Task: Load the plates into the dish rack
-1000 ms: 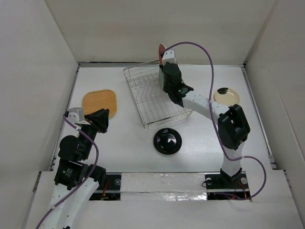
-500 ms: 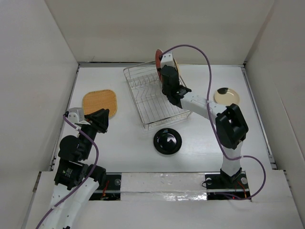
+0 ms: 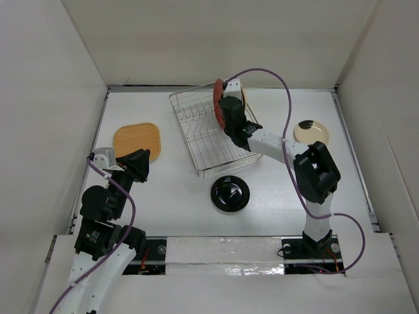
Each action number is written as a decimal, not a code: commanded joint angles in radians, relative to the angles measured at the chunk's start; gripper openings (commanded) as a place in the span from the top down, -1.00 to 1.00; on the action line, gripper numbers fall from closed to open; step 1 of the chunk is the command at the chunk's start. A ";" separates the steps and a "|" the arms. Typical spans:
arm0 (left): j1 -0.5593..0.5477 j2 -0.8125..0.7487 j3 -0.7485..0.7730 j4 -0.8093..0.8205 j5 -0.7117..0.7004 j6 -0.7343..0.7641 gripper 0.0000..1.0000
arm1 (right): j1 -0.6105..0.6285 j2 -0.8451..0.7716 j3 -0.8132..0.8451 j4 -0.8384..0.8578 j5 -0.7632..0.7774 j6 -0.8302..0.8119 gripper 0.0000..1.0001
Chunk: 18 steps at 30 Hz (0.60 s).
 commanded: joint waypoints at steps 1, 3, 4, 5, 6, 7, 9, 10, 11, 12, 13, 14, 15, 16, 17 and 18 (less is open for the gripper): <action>-0.004 0.002 0.013 0.046 0.019 0.010 0.56 | 0.007 -0.059 0.040 0.105 -0.033 0.103 0.42; -0.004 0.000 0.013 0.046 0.019 0.008 0.56 | 0.007 -0.096 0.039 0.095 -0.045 0.118 0.14; -0.004 0.000 0.013 0.045 0.019 0.010 0.56 | 0.007 -0.111 0.034 0.080 -0.055 0.123 -0.07; -0.004 0.000 0.013 0.046 0.019 0.010 0.56 | 0.007 -0.128 0.031 0.074 -0.065 0.129 -0.16; -0.004 -0.001 0.013 0.045 0.019 0.008 0.56 | 0.007 -0.163 0.027 0.063 -0.082 0.141 -0.26; -0.004 -0.003 0.013 0.046 0.019 0.010 0.56 | 0.007 -0.183 0.011 0.045 -0.091 0.149 -0.41; -0.004 -0.003 0.013 0.045 0.019 0.007 0.56 | 0.007 -0.231 -0.019 0.023 -0.117 0.190 -0.50; -0.004 -0.006 0.013 0.045 0.020 0.007 0.56 | -0.002 -0.293 -0.047 0.020 -0.127 0.206 -0.52; -0.004 -0.009 0.013 0.046 0.020 0.007 0.56 | -0.002 -0.330 -0.128 0.025 -0.137 0.227 -0.51; -0.004 -0.011 0.012 0.046 0.020 0.007 0.56 | -0.026 -0.372 -0.182 0.034 -0.154 0.274 -0.43; -0.004 -0.015 0.012 0.045 0.022 0.007 0.56 | -0.040 -0.468 -0.243 0.061 -0.159 0.305 0.19; -0.004 -0.017 0.012 0.045 0.023 0.007 0.56 | -0.060 -0.521 -0.379 0.072 -0.159 0.349 0.61; -0.004 -0.020 0.013 0.046 0.023 0.005 0.56 | -0.089 -0.571 -0.451 0.080 -0.164 0.456 0.98; -0.004 -0.024 0.012 0.046 0.028 0.005 0.56 | -0.173 -0.622 -0.525 0.094 -0.173 0.507 1.00; -0.004 -0.027 0.012 0.048 0.032 0.002 0.56 | -0.231 -0.706 -0.594 0.100 -0.189 0.560 1.00; -0.004 -0.029 0.012 0.048 0.034 0.002 0.56 | -0.297 -0.737 -0.713 0.098 -0.250 0.662 1.00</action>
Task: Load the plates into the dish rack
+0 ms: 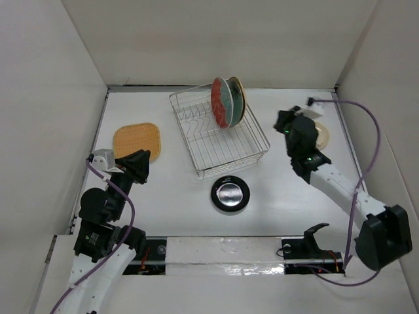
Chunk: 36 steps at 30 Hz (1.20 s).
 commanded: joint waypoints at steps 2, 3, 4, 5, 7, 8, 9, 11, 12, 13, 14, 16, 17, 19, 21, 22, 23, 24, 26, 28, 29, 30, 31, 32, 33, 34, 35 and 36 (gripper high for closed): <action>-0.004 -0.019 0.010 0.052 0.031 0.001 0.56 | -0.351 -0.119 -0.284 0.034 -0.131 0.344 1.00; -0.004 -0.020 0.010 0.052 0.031 -0.001 0.56 | -0.405 -0.134 -0.322 0.045 -0.149 0.385 0.94; -0.004 -0.026 0.010 0.053 0.031 -0.002 0.56 | -0.451 -0.133 -0.379 0.063 -0.169 0.396 0.68; -0.004 -0.029 0.010 0.052 0.031 -0.002 0.56 | -0.528 -0.125 -0.398 0.070 -0.177 0.405 0.56; -0.004 -0.039 0.009 0.048 0.031 -0.004 0.56 | -0.588 -0.083 -0.418 0.070 -0.156 0.433 0.08; -0.004 -0.043 0.009 0.047 0.031 -0.002 0.56 | -0.644 -0.063 -0.418 0.082 -0.159 0.442 -0.02; -0.004 -0.049 0.009 0.047 0.031 -0.002 0.56 | -0.671 -0.009 -0.409 0.099 -0.180 0.456 -0.08; -0.004 -0.052 0.009 0.047 0.031 -0.004 0.56 | -0.735 0.060 -0.386 0.119 -0.241 0.487 -0.08; -0.004 -0.055 0.009 0.045 0.031 -0.002 0.56 | -0.781 0.139 -0.349 0.125 -0.299 0.511 -0.09; -0.004 -0.056 0.009 0.045 0.031 -0.002 0.56 | -0.798 0.180 -0.349 0.117 -0.327 0.522 -0.09; -0.004 -0.058 0.009 0.044 0.030 -0.002 0.56 | -0.815 0.218 -0.303 0.110 -0.350 0.533 -0.09; -0.004 -0.062 0.010 0.041 0.023 -0.002 0.56 | -0.866 0.287 -0.274 0.118 -0.434 0.565 -0.06; -0.004 -0.062 0.010 0.039 0.022 0.001 0.56 | -0.878 0.345 -0.267 0.135 -0.468 0.572 -0.06; -0.004 -0.062 0.012 0.041 0.022 -0.001 0.56 | -0.906 0.399 -0.235 0.140 -0.527 0.589 -0.06; -0.004 -0.061 0.012 0.041 0.020 0.001 0.56 | -0.906 0.439 -0.208 0.148 -0.570 0.599 -0.06; -0.004 -0.058 0.012 0.041 0.019 0.001 0.56 | -0.906 0.450 -0.197 0.155 -0.576 0.597 -0.05; -0.004 -0.058 0.012 0.041 0.020 0.001 0.56 | -0.906 0.462 -0.180 0.145 -0.582 0.597 -0.05; -0.004 -0.055 0.012 0.041 0.017 0.001 0.55 | -0.906 0.490 -0.159 0.130 -0.593 0.591 -0.02; -0.004 -0.055 0.013 0.041 0.014 0.002 0.56 | -0.915 0.517 -0.100 0.099 -0.622 0.588 0.06; -0.004 -0.055 0.013 0.041 0.011 0.004 0.56 | -0.915 0.553 -0.059 0.086 -0.657 0.597 0.30; -0.004 -0.055 0.013 0.038 0.008 0.004 0.56 | -0.915 0.562 -0.050 0.088 -0.663 0.597 0.36; -0.004 -0.055 0.013 0.038 0.007 0.004 0.56 | -0.915 0.569 -0.040 0.082 -0.667 0.602 0.46; -0.004 -0.055 0.013 0.039 0.007 0.004 0.56 | -0.915 0.577 -0.031 0.065 -0.670 0.602 0.69; -0.004 -0.055 0.013 0.038 0.007 0.006 0.56 | -0.924 0.577 -0.025 0.062 -0.671 0.602 0.85; -0.004 -0.053 0.013 0.039 0.007 0.004 0.56 | -0.924 0.570 -0.036 0.074 -0.676 0.605 1.00; -0.004 -0.053 0.013 0.039 0.007 0.006 0.56 | -0.924 0.541 -0.051 0.117 -0.676 0.605 1.00; -0.004 -0.052 0.013 0.038 0.008 0.004 0.56 | -0.924 0.521 -0.083 0.128 -0.667 0.606 1.00; -0.004 -0.050 0.013 0.038 0.008 0.006 0.56 | -0.924 0.495 -0.097 0.135 -0.654 0.606 1.00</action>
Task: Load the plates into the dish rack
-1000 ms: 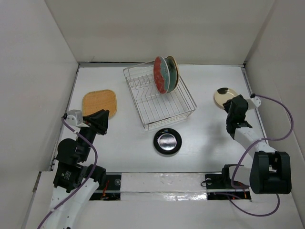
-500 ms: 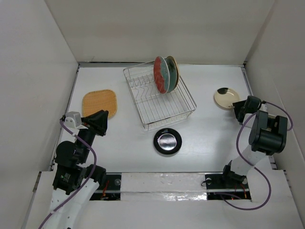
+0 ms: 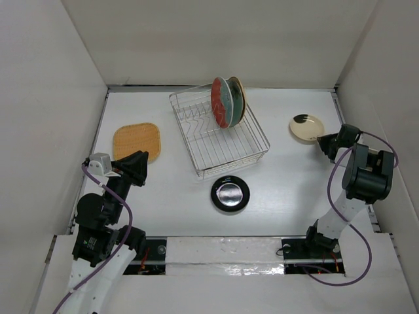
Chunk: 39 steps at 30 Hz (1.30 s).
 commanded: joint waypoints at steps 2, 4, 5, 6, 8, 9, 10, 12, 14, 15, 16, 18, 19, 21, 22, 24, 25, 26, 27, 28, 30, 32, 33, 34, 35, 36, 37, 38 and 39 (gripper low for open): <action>-0.004 0.002 0.013 0.040 0.001 0.004 0.56 | 0.014 -0.187 -0.060 0.111 0.020 0.006 1.00; -0.004 0.006 0.013 0.043 0.003 0.004 0.56 | 0.075 -0.286 -0.089 0.119 0.096 -0.043 1.00; -0.004 0.006 0.013 0.045 0.006 0.006 0.55 | 0.107 -0.391 -0.086 0.092 0.144 -0.074 1.00; -0.004 0.006 0.013 0.043 0.006 0.004 0.56 | 0.144 -0.442 -0.077 0.072 0.190 -0.109 1.00; -0.004 0.006 0.013 0.045 0.006 0.004 0.56 | 0.286 -0.528 -0.011 -0.003 0.343 -0.244 1.00; -0.004 0.006 0.013 0.045 0.004 0.004 0.56 | 0.339 -0.591 0.015 -0.020 0.396 -0.288 1.00; -0.004 0.006 0.012 0.043 0.004 0.004 0.56 | 0.388 -0.613 0.067 -0.030 0.481 -0.380 1.00; -0.004 0.004 0.012 0.043 0.009 0.004 0.56 | 0.523 -0.625 0.146 -0.066 0.516 -0.475 1.00; -0.004 0.002 0.012 0.045 0.012 0.003 0.56 | 0.610 -0.566 0.322 -0.176 0.565 -0.600 1.00; -0.004 0.001 0.012 0.043 0.012 0.004 0.56 | 0.700 -0.536 0.381 -0.207 0.585 -0.643 1.00; -0.004 -0.002 0.012 0.043 0.010 0.004 0.56 | 0.745 -0.474 0.438 -0.236 0.639 -0.722 1.00; -0.004 -0.004 0.012 0.042 0.009 0.003 0.56 | 0.830 -0.405 0.597 -0.296 0.704 -0.813 1.00; -0.004 -0.005 0.012 0.042 0.007 0.004 0.56 | 0.900 -0.324 0.656 -0.350 0.770 -0.886 1.00; -0.004 -0.007 0.012 0.040 0.007 0.004 0.55 | 0.960 -0.240 0.813 -0.376 0.828 -0.968 1.00; -0.004 -0.008 0.012 0.040 0.007 0.004 0.56 | 1.012 -0.196 0.866 -0.423 0.900 -1.052 1.00; -0.004 -0.008 0.012 0.040 0.009 0.004 0.56 | 1.058 -0.067 1.014 -0.465 0.956 -1.118 1.00; -0.004 -0.010 0.012 0.038 0.009 0.004 0.55 | 1.075 -0.026 1.064 -0.487 0.997 -1.170 1.00; -0.004 -0.010 0.012 0.040 0.009 0.004 0.56 | 1.103 0.016 1.107 -0.516 1.019 -1.197 1.00; -0.004 -0.010 0.012 0.038 0.009 0.004 0.56 | 1.114 0.088 1.145 -0.527 1.039 -1.217 1.00; -0.004 -0.010 0.012 0.038 0.009 0.003 0.56 | 1.123 0.120 1.212 -0.533 1.071 -1.253 1.00; -0.004 -0.010 0.012 0.040 0.010 0.003 0.55 | 1.138 0.201 1.266 -0.542 1.099 -1.284 1.00; -0.004 -0.008 0.012 0.040 0.009 0.004 0.56 | 1.151 0.240 1.311 -0.530 1.116 -1.321 1.00; -0.004 -0.010 0.013 0.040 0.010 0.003 0.56 | 1.160 0.277 1.326 -0.531 1.120 -1.330 1.00; -0.004 -0.010 0.013 0.040 0.010 0.003 0.56 | 1.160 0.295 1.343 -0.537 1.135 -1.344 1.00; -0.004 -0.010 0.013 0.040 0.010 0.003 0.56 | 1.160 0.309 1.359 -0.531 1.142 -1.353 1.00; -0.004 -0.010 0.013 0.038 0.010 0.003 0.56 | 1.160 0.320 1.357 -0.522 1.149 -1.364 1.00; -0.004 -0.008 0.013 0.038 0.010 0.003 0.56 | 1.160 0.344 1.359 -0.516 1.155 -1.385 1.00; -0.004 -0.008 0.013 0.040 0.012 0.004 0.56 | 1.169 0.357 1.363 -0.507 1.177 -1.398 1.00; -0.004 -0.008 0.013 0.040 0.012 0.004 0.56 | 1.169 0.369 1.363 -0.504 1.189 -1.405 1.00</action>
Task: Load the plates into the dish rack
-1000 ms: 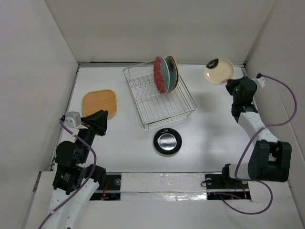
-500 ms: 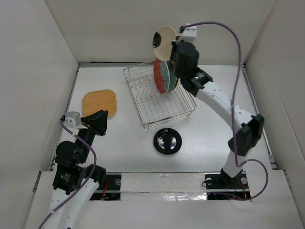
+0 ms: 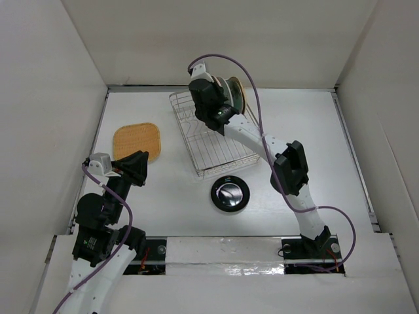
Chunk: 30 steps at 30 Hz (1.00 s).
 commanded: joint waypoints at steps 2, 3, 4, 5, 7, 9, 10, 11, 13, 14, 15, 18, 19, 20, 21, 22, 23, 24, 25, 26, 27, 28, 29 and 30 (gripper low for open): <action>-0.004 -0.008 0.013 0.042 0.011 0.004 0.55 | 0.004 0.012 0.068 0.068 0.113 -0.097 1.00; -0.004 -0.006 0.013 0.042 0.011 0.004 0.56 | 0.004 0.018 0.061 0.070 0.116 -0.098 1.00; -0.004 -0.004 0.013 0.042 0.011 0.004 0.56 | 0.004 0.023 0.057 0.073 0.117 -0.098 1.00; -0.004 -0.004 0.013 0.042 0.013 0.004 0.55 | 0.004 0.033 0.054 0.073 0.116 -0.095 1.00; -0.004 -0.004 0.013 0.042 0.013 0.004 0.56 | 0.004 0.043 0.039 0.076 0.116 -0.092 1.00; -0.004 -0.004 0.013 0.042 0.011 0.003 0.55 | 0.004 0.056 0.028 0.068 0.107 -0.078 1.00; -0.004 -0.004 0.013 0.040 0.013 0.003 0.55 | 0.004 0.060 0.016 0.062 0.101 -0.057 1.00; -0.004 -0.004 0.013 0.040 0.010 0.004 0.56 | 0.004 0.060 0.005 0.054 0.085 -0.046 1.00; -0.004 -0.003 0.012 0.042 0.010 0.003 0.55 | 0.013 0.067 -0.021 0.050 0.073 -0.014 1.00; -0.004 -0.003 0.013 0.040 0.011 0.003 0.56 | 0.013 0.072 -0.025 0.041 0.065 -0.003 1.00; -0.004 -0.003 0.013 0.042 0.010 0.003 0.56 | 0.023 0.078 -0.030 0.035 0.058 0.009 1.00; -0.004 -0.004 0.012 0.042 0.010 0.003 0.56 | 0.033 0.098 -0.036 -0.001 0.032 0.067 1.00; -0.004 -0.004 0.012 0.040 0.010 0.003 0.56 | 0.042 0.104 -0.039 -0.004 0.028 0.087 1.00; -0.004 -0.004 0.012 0.038 0.008 0.003 0.56 | 0.042 0.106 -0.042 -0.005 0.022 0.097 1.00; -0.004 -0.004 0.012 0.038 0.008 0.003 0.55 | 0.042 0.104 -0.044 -0.012 0.018 0.107 1.00; -0.004 -0.004 0.012 0.038 0.008 0.003 0.56 | 0.042 0.101 -0.044 -0.016 0.012 0.130 1.00; -0.004 -0.004 0.012 0.040 0.010 0.003 0.55 | 0.042 0.093 -0.044 -0.025 0.004 0.141 0.94; -0.004 -0.004 0.012 0.040 0.008 0.004 0.55 | 0.042 0.084 -0.050 -0.024 0.001 0.147 0.85; -0.004 -0.004 0.012 0.040 0.008 0.003 0.56 | 0.042 0.077 -0.053 -0.025 -0.001 0.156 0.59; -0.004 -0.004 0.012 0.042 0.008 0.004 0.56 | 0.042 0.051 -0.065 -0.025 -0.004 0.161 0.45; -0.004 -0.004 0.012 0.042 0.007 0.003 0.56 | 0.042 0.031 -0.065 -0.024 -0.007 0.166 0.32; -0.004 -0.004 0.012 0.040 0.008 0.004 0.55 | 0.042 0.009 -0.093 -0.021 -0.013 0.178 0.14; -0.004 -0.004 0.012 0.042 0.008 0.003 0.56 | 0.042 -0.041 -0.110 -0.016 -0.031 0.184 0.08; -0.004 -0.004 0.012 0.040 0.008 0.003 0.56 | 0.042 -0.071 -0.130 -0.012 -0.037 0.192 0.05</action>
